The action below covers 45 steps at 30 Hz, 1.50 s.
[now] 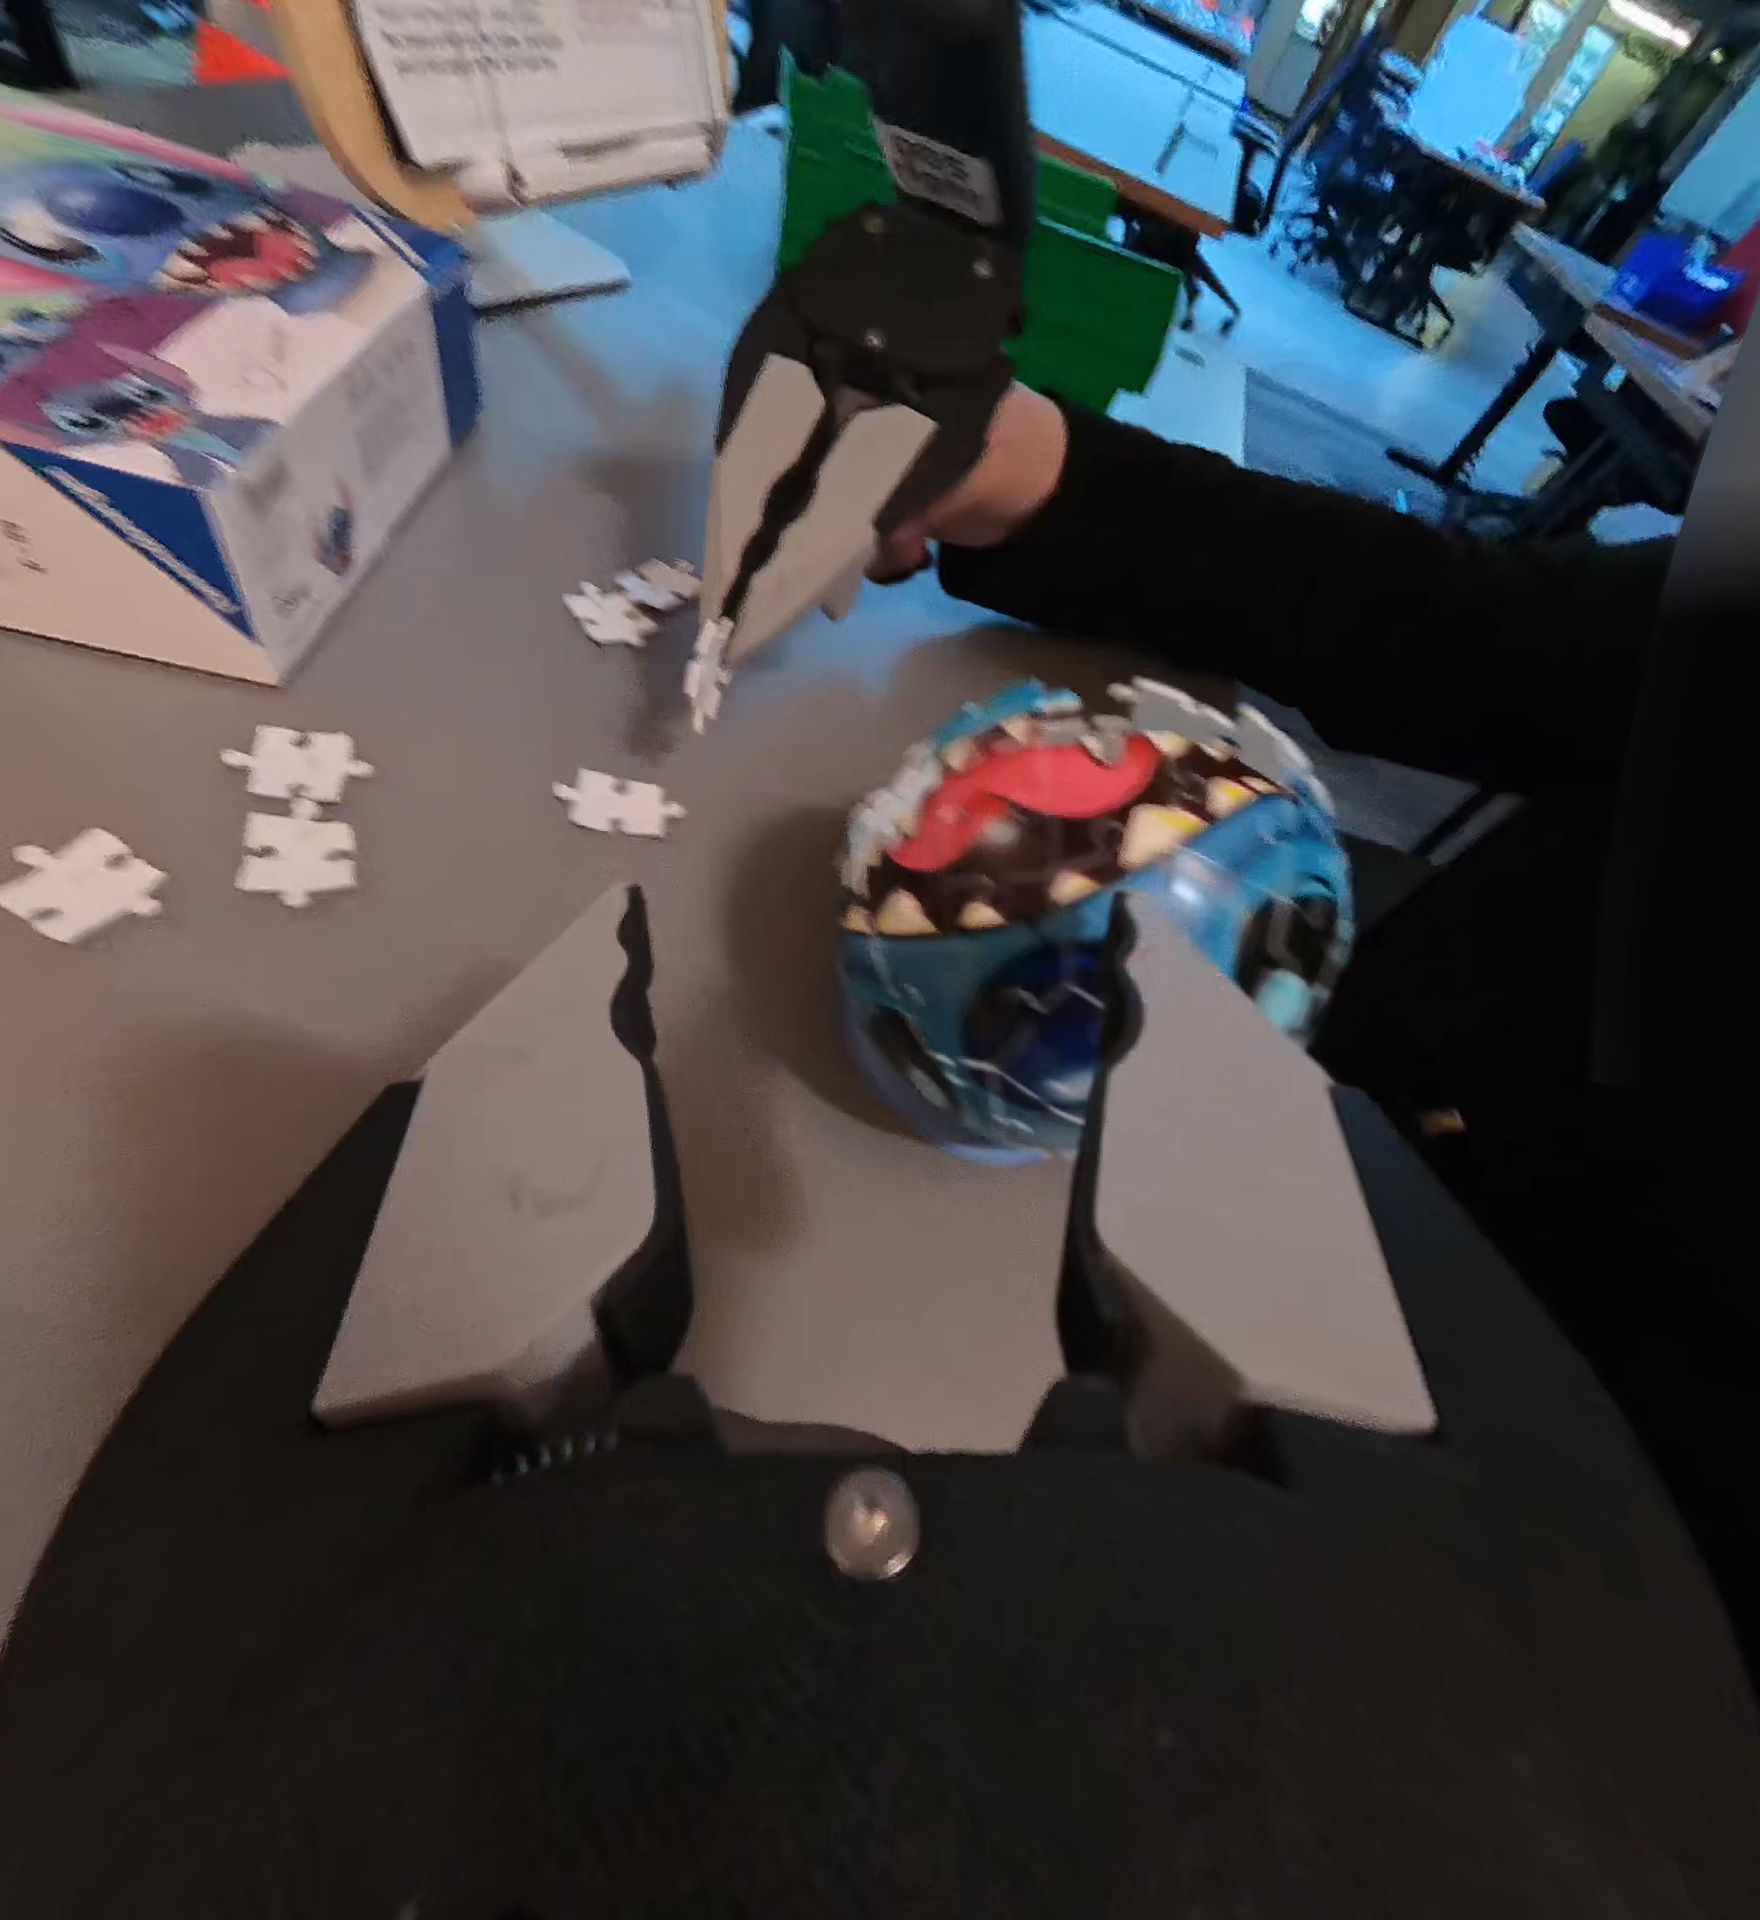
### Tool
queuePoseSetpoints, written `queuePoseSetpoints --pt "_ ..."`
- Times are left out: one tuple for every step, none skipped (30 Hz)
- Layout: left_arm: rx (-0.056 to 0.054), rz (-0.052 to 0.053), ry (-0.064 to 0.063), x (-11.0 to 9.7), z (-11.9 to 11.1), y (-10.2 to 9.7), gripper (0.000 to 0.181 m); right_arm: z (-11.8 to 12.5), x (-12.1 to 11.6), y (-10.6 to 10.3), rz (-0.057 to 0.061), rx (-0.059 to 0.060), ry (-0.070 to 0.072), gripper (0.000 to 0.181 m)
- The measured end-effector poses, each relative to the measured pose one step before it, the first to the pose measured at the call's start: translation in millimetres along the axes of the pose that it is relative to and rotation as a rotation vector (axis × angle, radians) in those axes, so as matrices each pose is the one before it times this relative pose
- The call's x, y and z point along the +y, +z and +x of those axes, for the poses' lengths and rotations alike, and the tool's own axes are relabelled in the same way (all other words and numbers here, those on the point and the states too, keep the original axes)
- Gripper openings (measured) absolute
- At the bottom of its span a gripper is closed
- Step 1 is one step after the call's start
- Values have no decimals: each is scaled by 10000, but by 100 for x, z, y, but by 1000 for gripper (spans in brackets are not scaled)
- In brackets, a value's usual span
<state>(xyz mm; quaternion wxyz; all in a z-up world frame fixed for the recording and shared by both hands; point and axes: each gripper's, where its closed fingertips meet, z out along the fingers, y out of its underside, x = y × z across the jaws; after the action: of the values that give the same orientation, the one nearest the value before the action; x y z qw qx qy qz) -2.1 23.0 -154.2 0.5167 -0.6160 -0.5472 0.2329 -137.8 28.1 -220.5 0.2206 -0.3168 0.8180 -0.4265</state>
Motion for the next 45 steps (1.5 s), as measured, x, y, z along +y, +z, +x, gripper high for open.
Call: queuePoseSetpoints --pt "116 -160 42 501 1139 -191 90 -270 731 -231 -3 -30 213 0" --pt "-8 -144 84 448 962 -133 93 -377 784 -186 -91 -150 349 0" --pt "-65 -145 137 428 815 -102 95 -447 817 -156 -180 -257 491 0" --pt "-121 -90 109 344 628 -39 98 -360 743 -131 -166 -252 573 0" --pt "-84 -30 52 222 515 83 100 -115 565 -105 -73 -140 589 0" --pt "86 10 -52 173 605 250 101 -119 454 -83 -38 -166 561 0" --pt "217 -89 -105 299 647 373 102 -157 419 -74 -64 -204 532 0" --pt "92 -151 -100 316 353 442 103 14 363 -72 -80 -76 504 0" --pt "-41 -84 -80 195 89 481 105 138 343 -44 -98 -1 477 0" --pt "2 -46 -49 116 131 483 106 61 333 5 -107 -57 425 0" --pt "15 -54 -37 79 128 468 108 -11 299 7 -100 -97 337 1" --pt "-83 -46 -31 -3 -10 406 111 -153 226 -29 -58 -148 236 1" --pt "-112 -30 27 -48 -37 283 114 -147 134 -132 -8 -84 136 4" --pt "-121 -62 37 -2 -80 214 114 0 101 -250 -11 99 15 11" --pt "-133 -88 43 71 -144 140 113 132 89 -413 -31 298 -87 15" --pt "-152 -77 40 74 -217 80 111 207 3 -561 0 479 -181 21" --pt "-128 -61 -4 76 -207 39 112 -30 -132 -658 74 441 -287 34" --pt "18 -41 -13 53 8 -15 112 -575 -153 -665 113 153 -337 41" --pt "37 -3 15 -26 48 -70 112 -1073 -168 -563 135 -133 -297 43" --pt "-23 29 21 -95 -40 -128 112 -1568 -219 -334 175 -415 -261 48" --pt "23 24 14 -126 -10 -168 112 -2041 -279 20 224 -700 -281 55" --pt "69 50 -13 -174 11 -204 112 -2108 -290 438 244 -782 -300 63" --pt "98 90 -68 -242 14 -198 113 -1633 -237 840 184 -576 -257 70" --pt "150 60 -111 -176 40 -104 113 -1025 -15 1083 24 -327 -190 75" --pt "181 -54 -139 32 55 53 113 -566 176 1131 -126 -173 -130 79" --pt "126 -164 -132 245 -40 236 113 -304 142 1049 -139 -112 -91 80" --pt "72 -239 -83 430 -67 376 113 -211 93 874 -111 -110 -81 80" --pt "45 -322 5 609 -30 443 112 -107 33 683 -73 -106 -82 82" --pt "-27 -266 78 545 -70 428 114 -5 -46 511 -22 -54 -72 84" --pt "-12 -134 26 353 18 327 115 125 -107 354 17 18 -68 88" --pt "-55 -51 44 221 -14 188 116 126 -138 214 37 26 -86 90" --pt "-66 34 67 71 -7 56 117 81 -125 135 46 41 -125 92" --pt "-95 30 91 41 -56 -58 117 100 -105 94 45 127 -201 92" --pt "-141 10 158 67 -113 -122 116 108 -87 89 26 199 -289 92" --pt "-184 20 258 50 -133 -126 116 118 -81 72 -8 248 -371 91" --pt "-214 48 364 27 -118 -118 116 165 -123 58 -13 294 -428 92" --pt "-252 35 412 32 -141 -109 116 230 -148 24 -20 342 -459 92" --pt "-291 -20 419 53 -205 -97 115 286 -120 33 -41 379 -485 91" --pt "-340 -28 447 47 -276 -108 115 236 -84 40 -54 367 -493 91" --pt "-343 -3 514 61 -292 -93 114 119 -44 37 -59 300 -465 91" --pt "-246 10 513 124 -188 -89 114 41 -33 0 -41 224 -399 90" --pt "-117 55 411 117 -43 -86 113 -30 -37 -18 19 157 -293 90" --pt "-42 124 222 47 18 -130 111 -147 -28 -83 61 46 -139 90" --pt "28 153 10 -38 101 -193 110 -185 135 -121 2 -74 14 89" --pt "104 135 -154 -67 168 -263 108 -85 189 -179 -17 -109 136 86"
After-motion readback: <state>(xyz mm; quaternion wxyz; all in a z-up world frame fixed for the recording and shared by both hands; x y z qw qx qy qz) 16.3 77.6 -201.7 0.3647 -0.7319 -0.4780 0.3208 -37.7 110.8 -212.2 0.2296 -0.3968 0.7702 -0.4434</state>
